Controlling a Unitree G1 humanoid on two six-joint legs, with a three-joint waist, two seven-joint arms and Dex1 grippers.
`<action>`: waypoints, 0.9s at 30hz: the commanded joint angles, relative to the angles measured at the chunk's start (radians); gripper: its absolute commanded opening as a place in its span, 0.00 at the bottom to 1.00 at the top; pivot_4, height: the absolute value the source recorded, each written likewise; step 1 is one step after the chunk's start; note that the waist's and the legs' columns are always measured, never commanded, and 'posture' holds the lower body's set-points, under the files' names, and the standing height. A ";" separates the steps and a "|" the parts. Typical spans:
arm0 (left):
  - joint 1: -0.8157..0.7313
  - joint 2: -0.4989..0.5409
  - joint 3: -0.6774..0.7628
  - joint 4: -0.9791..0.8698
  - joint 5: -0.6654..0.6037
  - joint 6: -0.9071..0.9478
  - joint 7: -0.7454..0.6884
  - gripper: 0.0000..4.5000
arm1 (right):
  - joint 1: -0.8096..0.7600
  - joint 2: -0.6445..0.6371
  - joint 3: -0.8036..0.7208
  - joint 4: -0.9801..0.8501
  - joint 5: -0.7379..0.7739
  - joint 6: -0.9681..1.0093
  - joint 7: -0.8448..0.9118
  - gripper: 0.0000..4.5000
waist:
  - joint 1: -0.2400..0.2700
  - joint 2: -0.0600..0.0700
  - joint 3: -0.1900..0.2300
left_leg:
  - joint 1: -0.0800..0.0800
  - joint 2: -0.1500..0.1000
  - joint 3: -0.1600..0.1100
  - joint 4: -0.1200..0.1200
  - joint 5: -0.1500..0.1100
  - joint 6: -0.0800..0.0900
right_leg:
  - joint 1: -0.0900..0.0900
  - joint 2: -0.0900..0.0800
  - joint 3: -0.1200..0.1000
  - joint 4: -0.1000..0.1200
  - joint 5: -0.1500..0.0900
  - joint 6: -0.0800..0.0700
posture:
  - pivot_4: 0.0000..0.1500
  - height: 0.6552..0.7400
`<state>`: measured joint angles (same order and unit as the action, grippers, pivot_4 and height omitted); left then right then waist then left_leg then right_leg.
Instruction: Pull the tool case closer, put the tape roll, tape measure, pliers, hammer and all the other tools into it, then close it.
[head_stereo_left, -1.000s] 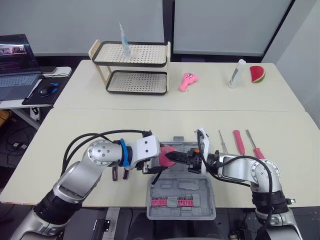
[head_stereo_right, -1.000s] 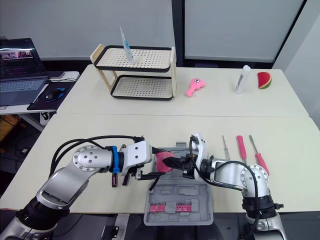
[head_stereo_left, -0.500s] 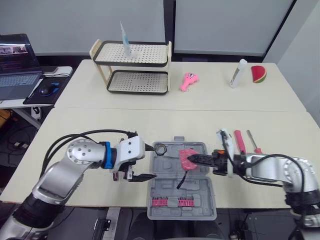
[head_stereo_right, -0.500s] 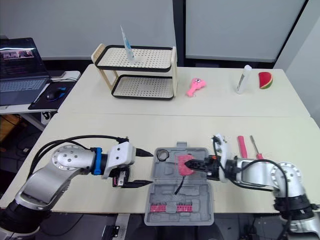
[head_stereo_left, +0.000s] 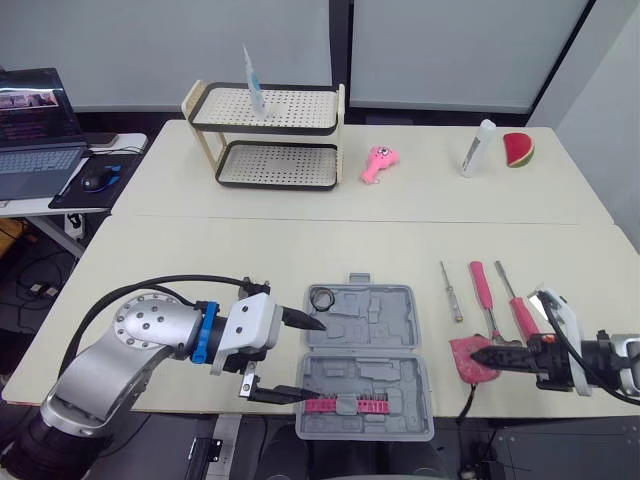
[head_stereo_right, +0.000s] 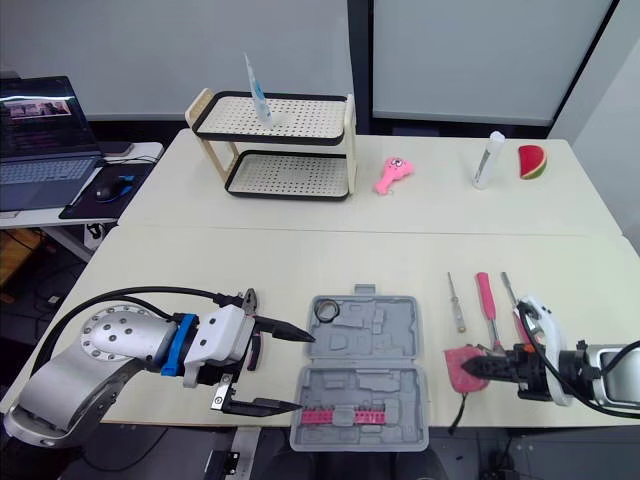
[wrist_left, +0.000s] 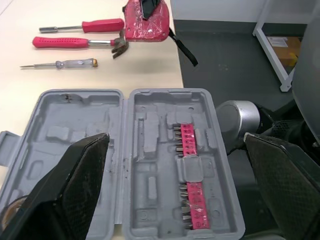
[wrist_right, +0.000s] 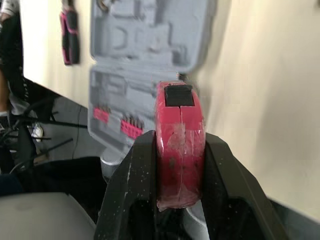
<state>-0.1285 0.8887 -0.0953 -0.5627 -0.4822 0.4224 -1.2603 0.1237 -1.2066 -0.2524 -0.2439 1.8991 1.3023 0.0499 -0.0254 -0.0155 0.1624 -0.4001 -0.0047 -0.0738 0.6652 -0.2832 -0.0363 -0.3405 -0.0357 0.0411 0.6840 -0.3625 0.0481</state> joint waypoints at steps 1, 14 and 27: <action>0.012 0.007 -0.007 -0.039 0.000 -0.026 -0.001 1.00 | 0.031 -0.033 -0.047 -0.035 -0.035 0.012 0.065 0.18 | 0.001 0.000 0.000 | 0.000 0.000 0.000 0.000 0.000 0.000 | 0.001 0.000 0.000 -0.001 0.000 0.000 | 1.00 0.87; 0.022 -0.038 -0.037 -0.064 -0.013 -0.033 0.049 1.00 | -0.022 0.176 0.094 -0.015 -0.322 -0.056 0.093 0.18 | 0.000 0.000 0.000 | 0.001 -0.001 -0.001 0.000 0.000 0.000 | 0.003 0.000 -0.001 -0.003 0.000 0.000 | 1.00 0.87; 0.034 -0.039 -0.044 -0.071 -0.009 -0.047 0.045 1.00 | -0.083 0.294 0.123 0.043 -0.465 0.014 0.105 0.18 | 0.001 0.000 0.000 | 0.001 -0.001 -0.001 0.000 0.000 0.000 | 0.003 0.000 -0.001 -0.003 0.000 0.000 | 1.00 0.87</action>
<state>-0.0949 0.8504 -0.1418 -0.5975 -0.4818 0.3994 -1.2116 0.0537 -0.9193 -0.1153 -0.1931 1.4309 1.3021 0.1521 -0.0249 -0.0151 0.1624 -0.3992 -0.0055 -0.0748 0.6651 -0.2832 -0.0364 -0.3378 -0.0359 0.0406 0.6814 -0.3625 0.0481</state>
